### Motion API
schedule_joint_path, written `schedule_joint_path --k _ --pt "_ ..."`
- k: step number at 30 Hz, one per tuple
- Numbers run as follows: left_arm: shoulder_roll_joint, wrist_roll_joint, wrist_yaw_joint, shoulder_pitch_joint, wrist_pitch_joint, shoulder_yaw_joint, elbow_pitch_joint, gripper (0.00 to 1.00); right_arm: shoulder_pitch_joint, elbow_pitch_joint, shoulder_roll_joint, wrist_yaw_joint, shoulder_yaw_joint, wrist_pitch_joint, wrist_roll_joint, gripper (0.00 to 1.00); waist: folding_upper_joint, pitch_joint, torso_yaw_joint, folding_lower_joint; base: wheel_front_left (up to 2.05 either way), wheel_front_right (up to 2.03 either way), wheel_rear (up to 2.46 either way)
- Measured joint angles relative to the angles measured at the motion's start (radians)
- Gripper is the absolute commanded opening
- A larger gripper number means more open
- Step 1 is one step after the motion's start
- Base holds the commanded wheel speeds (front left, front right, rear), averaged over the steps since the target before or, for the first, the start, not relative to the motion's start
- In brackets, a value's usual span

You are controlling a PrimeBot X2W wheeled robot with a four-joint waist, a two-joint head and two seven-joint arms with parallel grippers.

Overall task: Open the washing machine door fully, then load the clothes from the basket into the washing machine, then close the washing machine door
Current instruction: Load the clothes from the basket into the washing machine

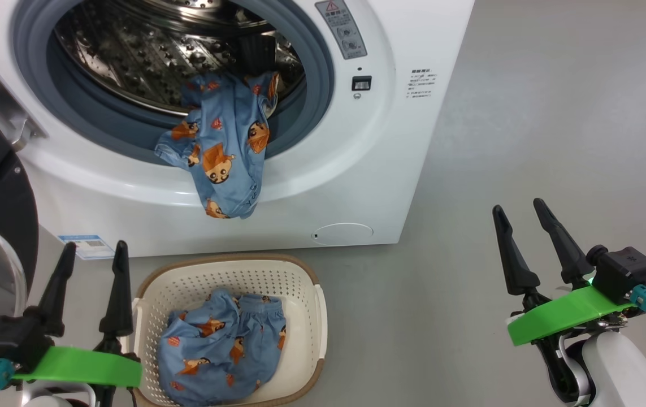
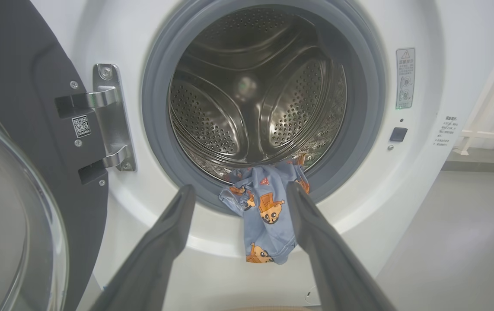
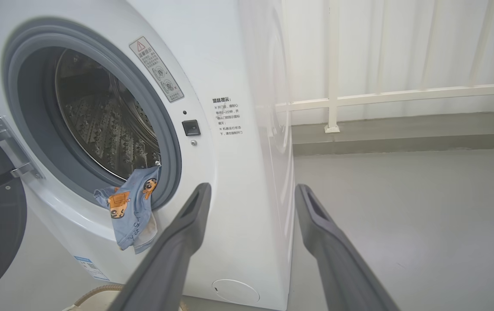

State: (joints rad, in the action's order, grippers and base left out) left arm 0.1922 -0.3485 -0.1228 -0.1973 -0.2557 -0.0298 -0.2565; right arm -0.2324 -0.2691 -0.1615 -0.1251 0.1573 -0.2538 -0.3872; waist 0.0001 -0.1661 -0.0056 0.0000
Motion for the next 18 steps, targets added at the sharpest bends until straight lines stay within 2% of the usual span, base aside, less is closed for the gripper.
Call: schedule_joint_path --k 12,18 --pt "0.003 -0.018 -0.008 -0.016 0.0 -0.06 -0.085 1.0 -0.004 0.005 0.007 0.0 0.008 0.0 0.007 1.0 0.0 -0.02 -0.044 0.0 0.0 0.0 0.0" --pt "0.032 -0.06 -0.008 -0.081 0.0 -0.12 -0.159 1.0 -0.009 0.007 0.014 0.0 0.014 0.0 0.009 1.0 0.0 -0.039 -0.077 0.0 0.0 0.0 0.0"
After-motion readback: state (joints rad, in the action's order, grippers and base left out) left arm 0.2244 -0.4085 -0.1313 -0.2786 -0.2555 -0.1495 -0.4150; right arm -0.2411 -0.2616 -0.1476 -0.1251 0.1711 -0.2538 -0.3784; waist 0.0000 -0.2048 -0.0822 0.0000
